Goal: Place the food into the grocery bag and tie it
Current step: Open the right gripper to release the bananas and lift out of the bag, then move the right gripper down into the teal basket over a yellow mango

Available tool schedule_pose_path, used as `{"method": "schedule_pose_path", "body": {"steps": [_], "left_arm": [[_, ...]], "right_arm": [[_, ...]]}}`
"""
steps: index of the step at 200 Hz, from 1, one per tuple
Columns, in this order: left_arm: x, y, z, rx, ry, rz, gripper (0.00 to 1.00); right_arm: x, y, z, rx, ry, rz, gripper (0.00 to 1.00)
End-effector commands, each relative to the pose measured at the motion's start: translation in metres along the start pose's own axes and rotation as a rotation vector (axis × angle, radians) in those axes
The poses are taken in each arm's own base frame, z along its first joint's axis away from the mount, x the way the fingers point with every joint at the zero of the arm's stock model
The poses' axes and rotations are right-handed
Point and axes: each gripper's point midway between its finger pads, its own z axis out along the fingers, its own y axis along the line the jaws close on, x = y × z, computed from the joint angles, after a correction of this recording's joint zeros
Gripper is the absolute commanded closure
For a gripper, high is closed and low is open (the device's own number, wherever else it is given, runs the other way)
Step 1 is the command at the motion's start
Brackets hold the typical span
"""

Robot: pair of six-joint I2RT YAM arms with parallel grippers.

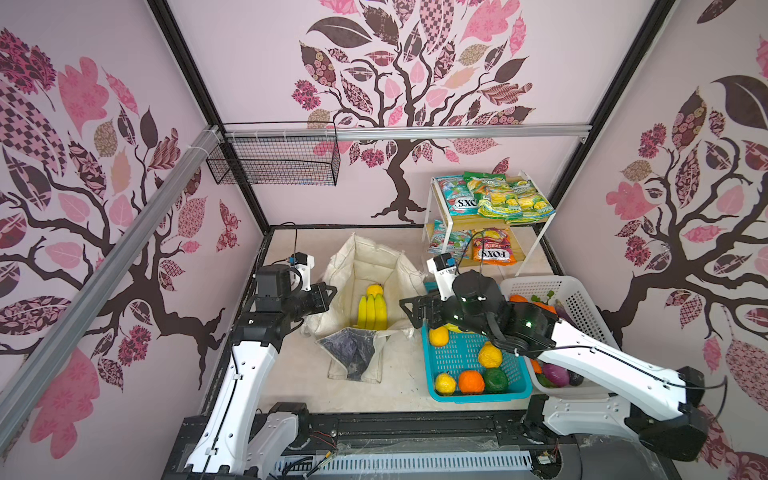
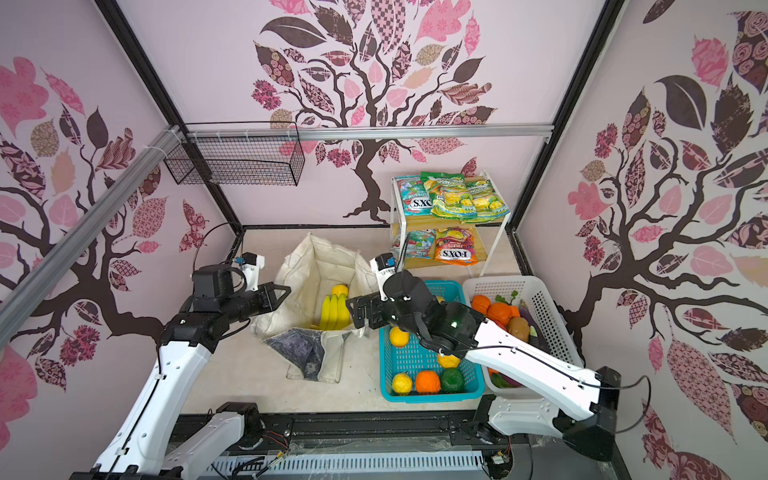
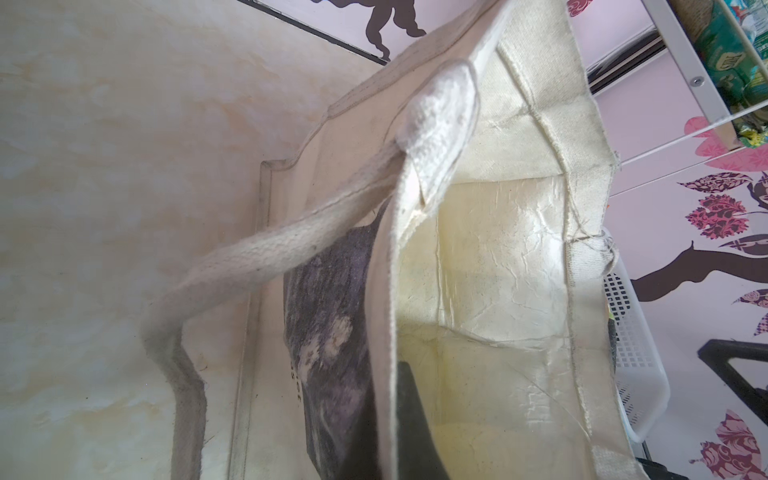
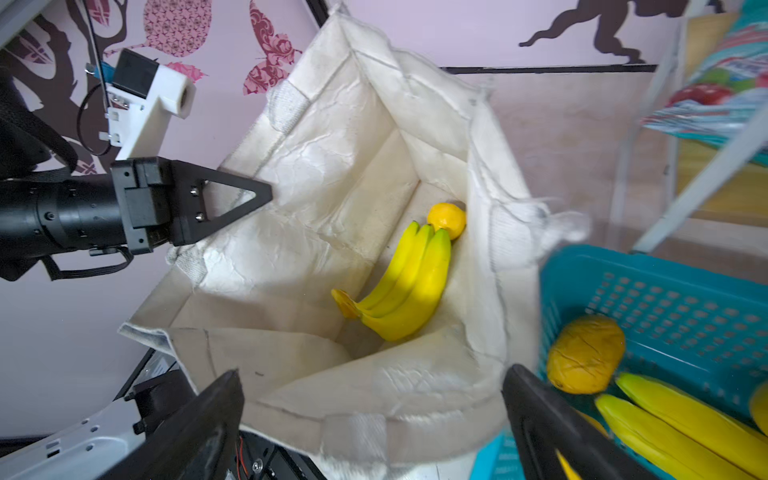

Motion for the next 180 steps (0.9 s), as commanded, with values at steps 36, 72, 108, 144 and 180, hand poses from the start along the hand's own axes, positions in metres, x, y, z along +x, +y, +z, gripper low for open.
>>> {"method": "schedule_pose_path", "body": {"steps": [36, 72, 108, 144, 180], "left_arm": [[-0.004, -0.001, -0.004, -0.003, -0.035, 0.031, 1.00], [-0.002, 0.002, 0.001, -0.005, -0.017, 0.009, 1.00], [-0.002, 0.003, 0.001, -0.010, -0.018, 0.008, 1.00], [-0.003, 0.006, 0.000, -0.030, -0.024, 0.006, 1.00], [-0.003, 0.005, 0.000, -0.027, -0.029, 0.007, 1.00]], "right_arm": [[0.008, -0.075, -0.045, 0.140, -0.096, 0.087, 0.00], [0.043, -0.110, -0.040, 0.244, -0.041, 0.120, 0.00], [0.077, -0.134, -0.021, 0.274, 0.018, 0.195, 0.00], [0.119, -0.148, 0.011, 0.256, 0.171, 0.246, 0.02], [0.140, -0.143, 0.036, 0.187, 0.226, 0.272, 0.05]]}}
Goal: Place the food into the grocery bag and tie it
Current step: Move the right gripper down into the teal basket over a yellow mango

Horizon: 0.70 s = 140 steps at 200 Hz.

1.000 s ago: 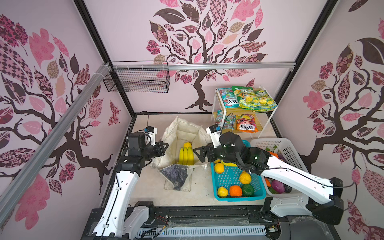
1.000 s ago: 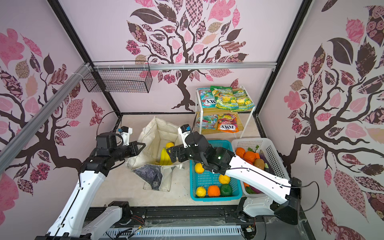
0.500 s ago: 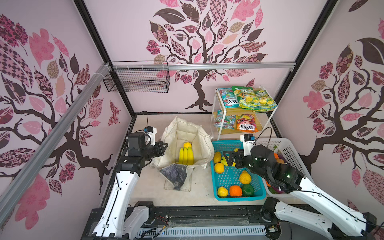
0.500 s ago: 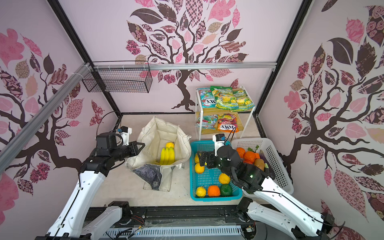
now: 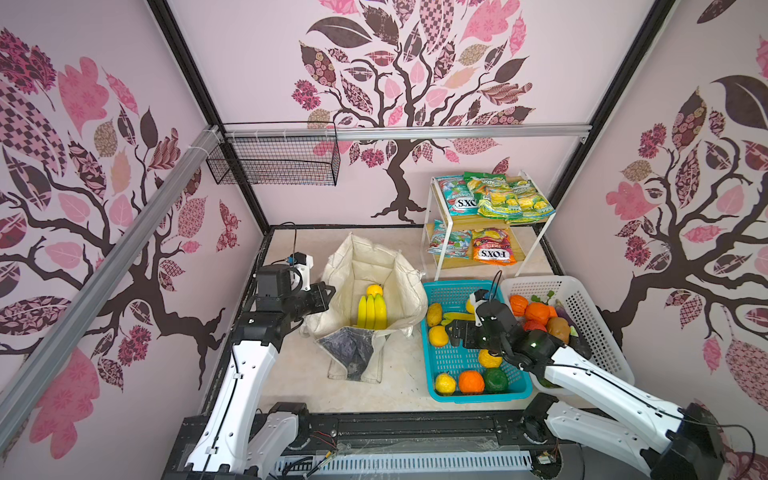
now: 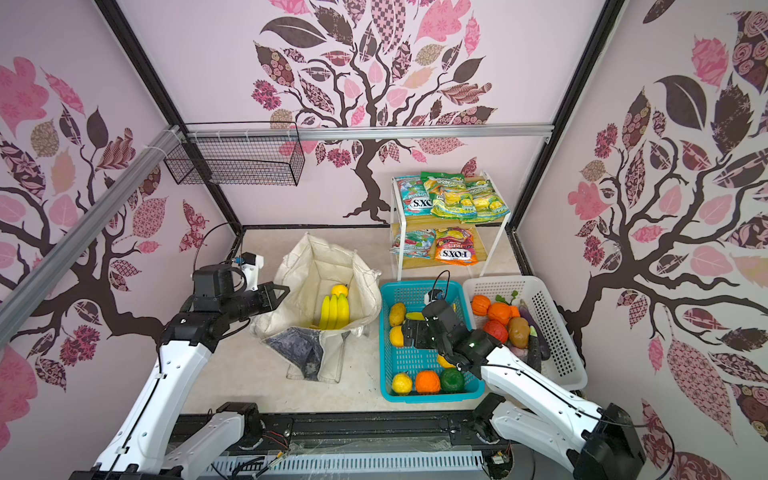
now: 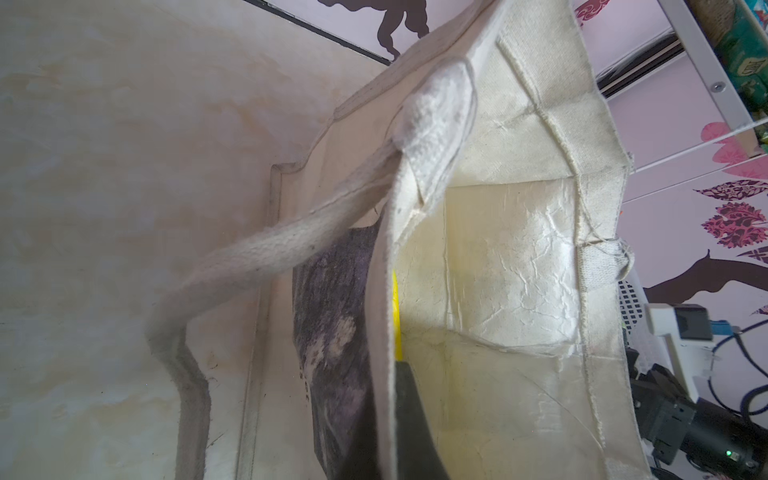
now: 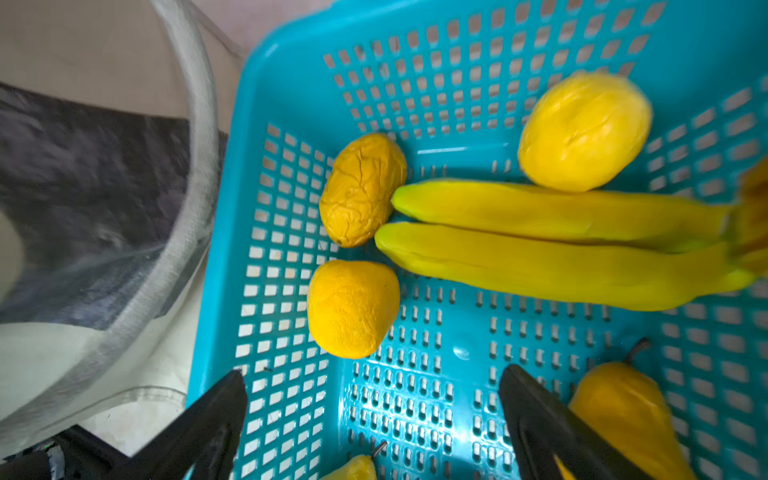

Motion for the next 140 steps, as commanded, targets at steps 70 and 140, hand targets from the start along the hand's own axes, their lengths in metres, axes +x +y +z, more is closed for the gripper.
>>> {"method": "schedule_pose_path", "body": {"steps": [70, 140], "left_arm": [[0.002, -0.001, 0.004, 0.020, 0.004, -0.002, 1.00], [0.002, -0.003, 0.004, 0.031, 0.009, -0.001, 1.00]], "right_arm": [[0.019, 0.010, 0.054, -0.051, 0.097, 0.034, 0.10], [0.039, -0.004, 0.086, -0.002, 0.160, 0.048, 0.20]]}}
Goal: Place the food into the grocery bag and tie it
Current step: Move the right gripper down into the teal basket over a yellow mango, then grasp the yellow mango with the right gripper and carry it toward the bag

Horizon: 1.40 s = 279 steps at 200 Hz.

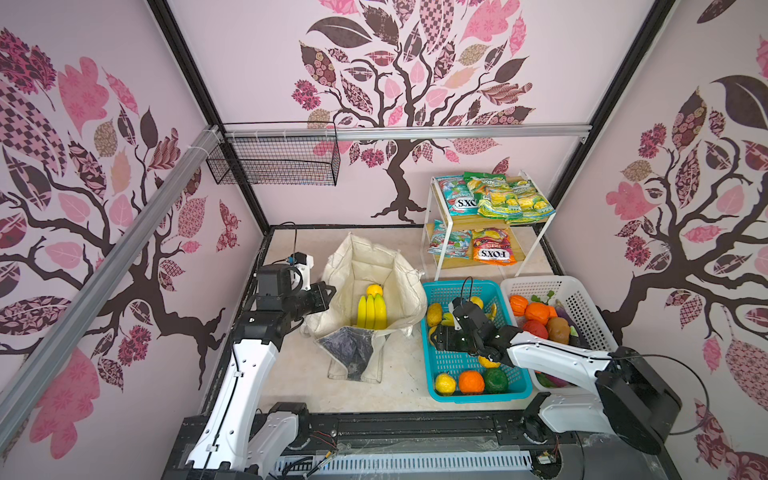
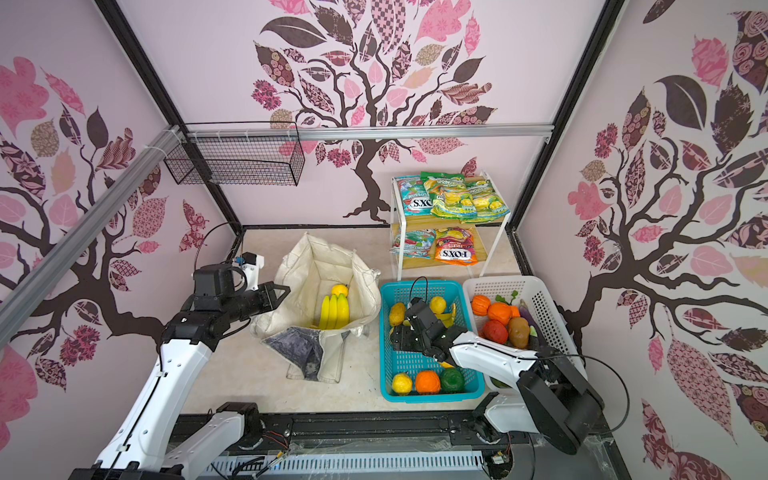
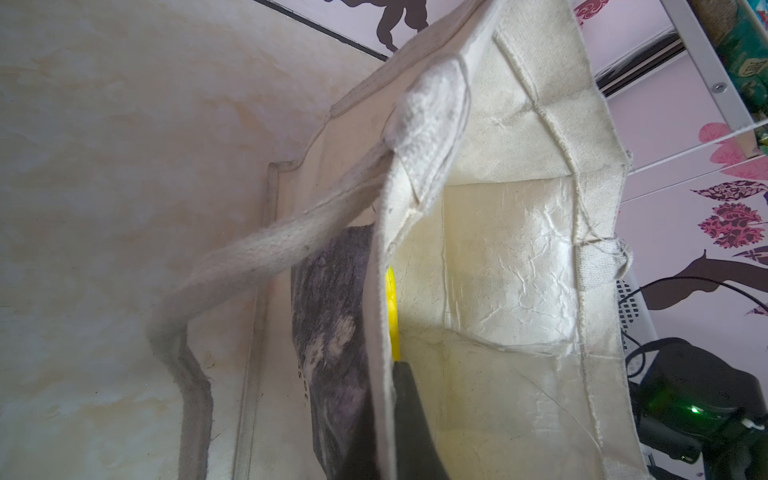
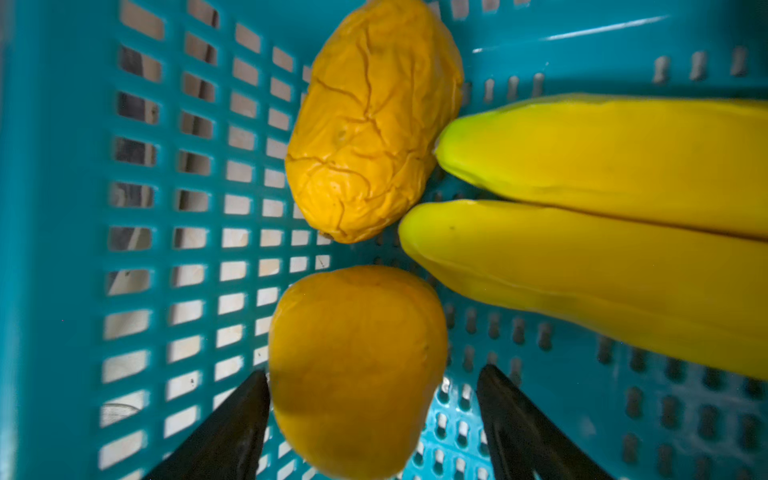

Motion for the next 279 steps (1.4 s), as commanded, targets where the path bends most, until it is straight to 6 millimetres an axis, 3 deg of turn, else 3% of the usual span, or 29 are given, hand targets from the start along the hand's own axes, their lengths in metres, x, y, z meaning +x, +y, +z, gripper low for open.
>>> {"method": "schedule_pose_path", "body": {"steps": [1, 63, 94, 129, 172, 279], "left_arm": [[0.001, -0.002, 0.002, 0.022, -0.002, 0.006, 1.00], [0.001, -0.004, 0.002, 0.031, -0.003, 0.009, 1.00], [0.001, -0.004, 0.002, 0.033, 0.000, 0.010, 1.00], [0.001, -0.005, 0.001, 0.034, -0.002, 0.011, 1.00], [0.001, -0.005, 0.002, 0.034, 0.000, 0.011, 1.00], [0.003, -0.003, 0.005, 0.031, 0.011, 0.007, 1.00]], "right_arm": [[0.005, -0.005, 0.012, 0.015, 0.018, 0.013, 0.21], [0.002, -0.004, 0.022, 0.013, 0.008, 0.028, 0.21], [0.001, -0.002, 0.023, 0.012, 0.017, 0.014, 0.34], [0.002, 0.002, 0.014, -0.019, 0.010, 0.013, 0.42], [-0.012, 0.017, -0.020, -0.075, -0.054, -0.004, 0.45], [-0.064, 0.039, -0.138, -0.107, -0.327, -0.110, 0.46]]}}
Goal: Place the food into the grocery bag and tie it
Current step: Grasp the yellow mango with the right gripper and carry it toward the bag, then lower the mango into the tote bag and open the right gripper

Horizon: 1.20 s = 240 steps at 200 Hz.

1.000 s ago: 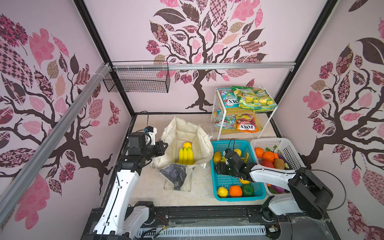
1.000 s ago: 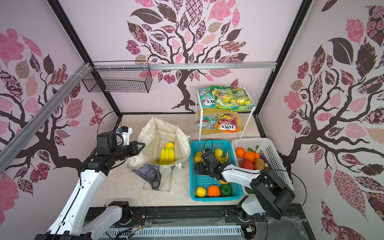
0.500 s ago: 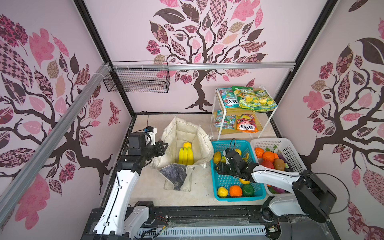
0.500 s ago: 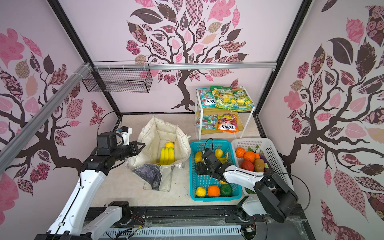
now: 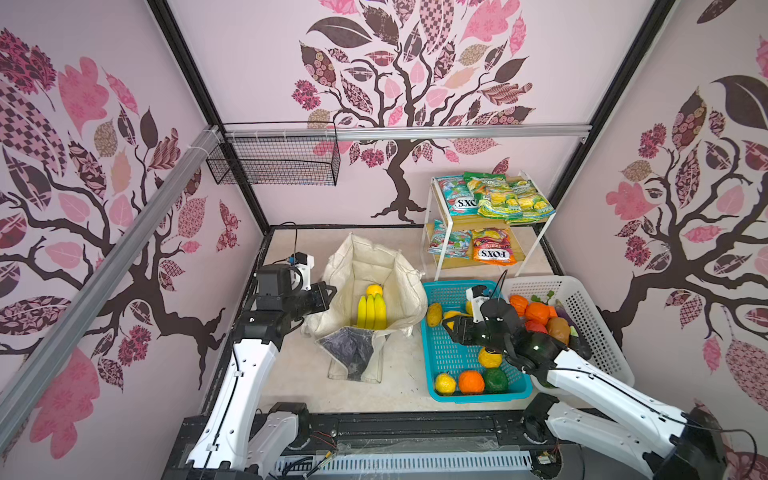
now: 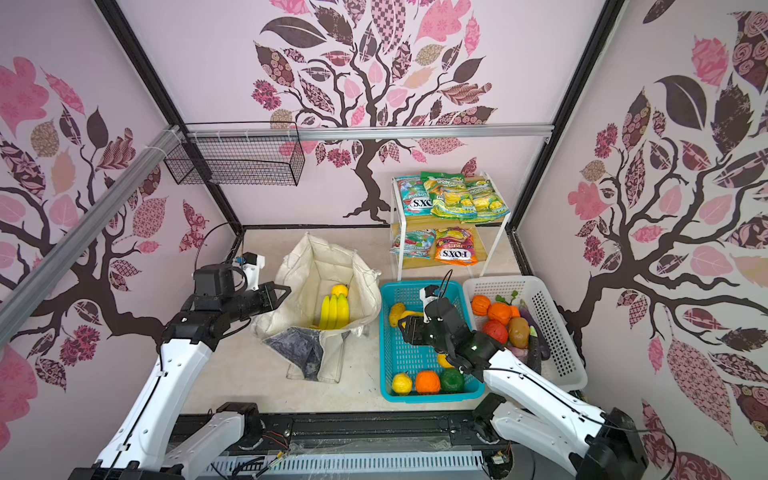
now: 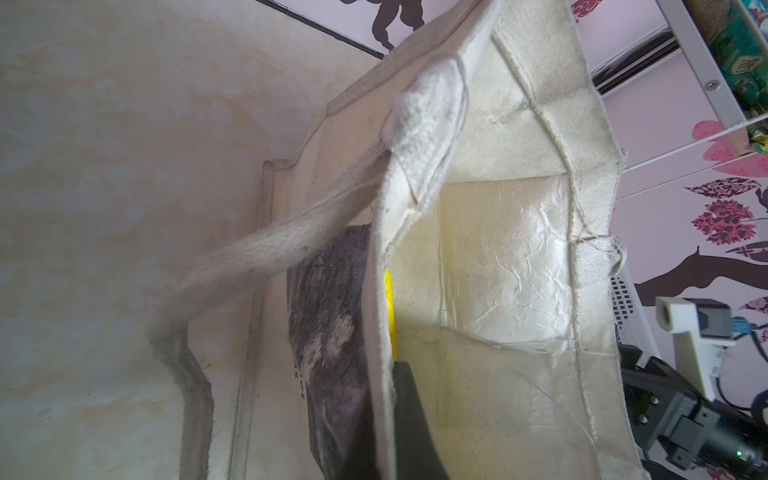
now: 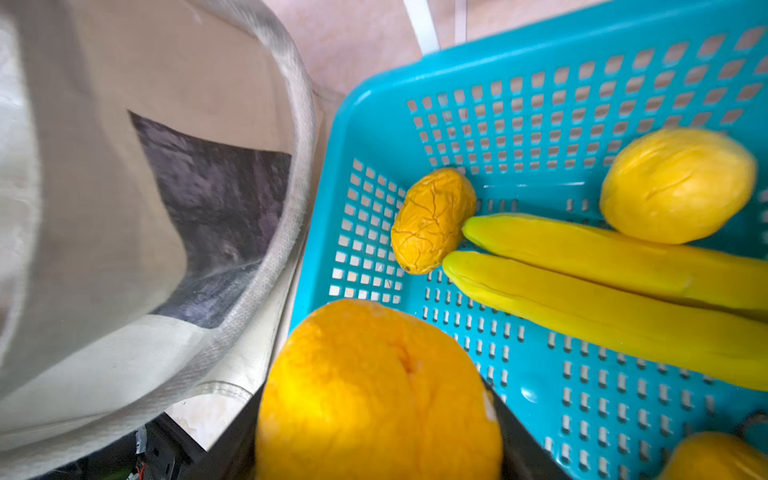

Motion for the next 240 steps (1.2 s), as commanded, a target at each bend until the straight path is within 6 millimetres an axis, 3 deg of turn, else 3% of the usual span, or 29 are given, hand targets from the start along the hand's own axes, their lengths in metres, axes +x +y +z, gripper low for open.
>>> {"method": "schedule_pose_path", "body": {"steps": [1, 51, 84, 105, 127, 151, 183, 240], "left_arm": [[0.002, -0.001, 0.004, 0.020, 0.004, 0.008, 1.00], [0.002, -0.002, 0.003, 0.023, 0.006, 0.013, 1.00], [0.002, -0.002, 0.003, 0.023, 0.007, 0.016, 1.00], [0.004, -0.004, 0.004, 0.037, 0.019, 0.017, 1.00], [0.005, -0.005, 0.005, 0.041, 0.023, 0.016, 1.00], [0.005, -0.005, 0.007, 0.045, 0.031, 0.013, 1.00], [0.005, -0.006, 0.007, 0.050, 0.032, 0.015, 1.00], [0.003, -0.007, 0.004, 0.050, 0.015, 0.026, 1.00]], "right_arm": [[-0.023, 0.007, -0.024, 0.022, -0.052, -0.064, 0.46], [-0.072, 0.052, -0.047, -0.045, -0.098, -0.182, 0.46], [-0.101, 0.091, -0.045, -0.100, -0.113, -0.230, 0.47], [-0.108, 0.125, -0.036, -0.092, -0.124, -0.309, 0.47], [-0.107, 0.162, -0.017, -0.175, -0.090, -0.329, 0.46], [-0.108, 0.182, 0.010, -0.121, -0.085, -0.352, 0.48], [-0.093, 0.216, 0.049, -0.137, -0.032, -0.400, 0.48], [-0.068, 0.234, 0.138, -0.105, 0.095, -0.453, 0.49]]}}
